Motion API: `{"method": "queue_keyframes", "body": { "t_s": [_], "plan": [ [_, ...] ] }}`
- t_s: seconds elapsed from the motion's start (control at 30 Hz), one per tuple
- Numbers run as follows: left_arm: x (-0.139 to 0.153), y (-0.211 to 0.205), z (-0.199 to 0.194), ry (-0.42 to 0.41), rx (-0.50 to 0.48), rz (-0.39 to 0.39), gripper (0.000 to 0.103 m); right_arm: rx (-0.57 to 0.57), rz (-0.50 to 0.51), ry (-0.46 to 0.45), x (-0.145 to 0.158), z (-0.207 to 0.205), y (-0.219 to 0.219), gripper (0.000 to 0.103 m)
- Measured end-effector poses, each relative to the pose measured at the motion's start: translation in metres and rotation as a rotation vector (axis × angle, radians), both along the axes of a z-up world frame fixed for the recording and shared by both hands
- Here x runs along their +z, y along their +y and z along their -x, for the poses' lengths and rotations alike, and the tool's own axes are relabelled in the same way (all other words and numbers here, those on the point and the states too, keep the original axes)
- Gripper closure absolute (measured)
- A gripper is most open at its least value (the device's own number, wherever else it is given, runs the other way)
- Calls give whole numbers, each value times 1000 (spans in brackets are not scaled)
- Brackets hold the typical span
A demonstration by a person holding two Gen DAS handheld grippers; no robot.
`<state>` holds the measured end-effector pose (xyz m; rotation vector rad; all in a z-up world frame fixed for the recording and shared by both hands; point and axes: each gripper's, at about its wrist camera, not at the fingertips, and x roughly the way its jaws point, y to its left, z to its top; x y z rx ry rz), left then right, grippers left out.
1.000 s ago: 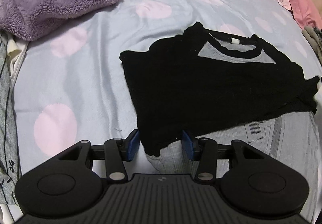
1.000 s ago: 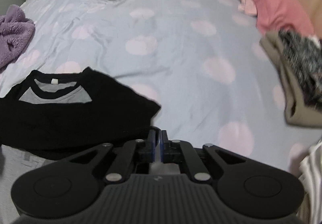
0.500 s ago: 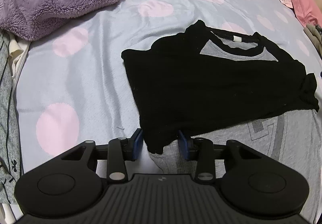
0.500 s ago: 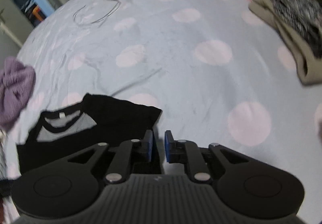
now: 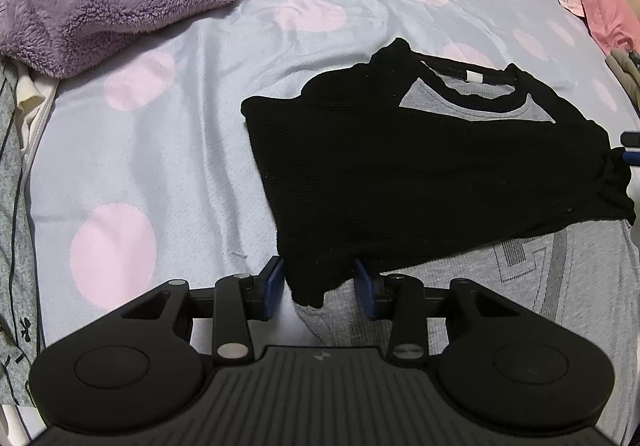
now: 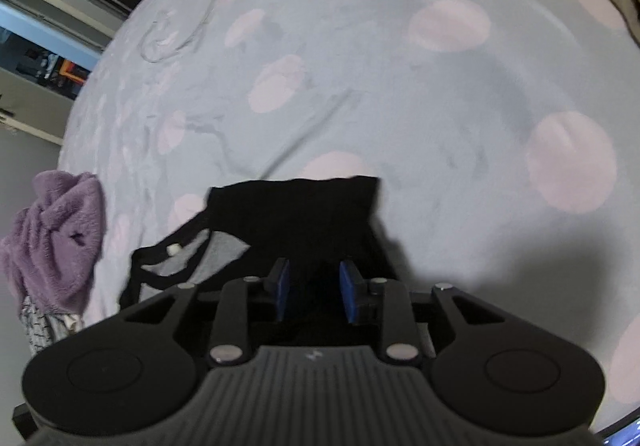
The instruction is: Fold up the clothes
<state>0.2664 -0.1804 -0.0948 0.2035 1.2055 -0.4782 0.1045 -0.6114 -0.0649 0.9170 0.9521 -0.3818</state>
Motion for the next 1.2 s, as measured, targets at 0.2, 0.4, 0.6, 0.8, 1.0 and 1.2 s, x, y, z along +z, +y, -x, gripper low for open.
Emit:
{"method": "queue_keyframes", "body": {
  "t_s": [0.2, 0.4, 0.6, 0.8, 1.0, 1.2],
  "plan": [
    [0, 0, 0, 1, 1, 1, 67, 12, 22, 72, -4, -9, 9, 72],
    [0, -1, 1, -6, 0, -5, 67, -105, -16, 95, -27, -6, -5, 72],
    [0, -2, 2, -11, -4, -11, 67, -133, -5, 138, -40, -5, -8, 93],
    [0, -2, 2, -12, -6, -14, 67, -82, 21, 98, -11, -6, -3, 97],
    [0, -2, 2, -11, -7, -11, 67, -53, 110, -190, 48, 2, 4, 98],
    [0, -3, 2, -10, -9, -12, 67, 13, 99, 107, 7, 6, 5, 98]
  ]
}}
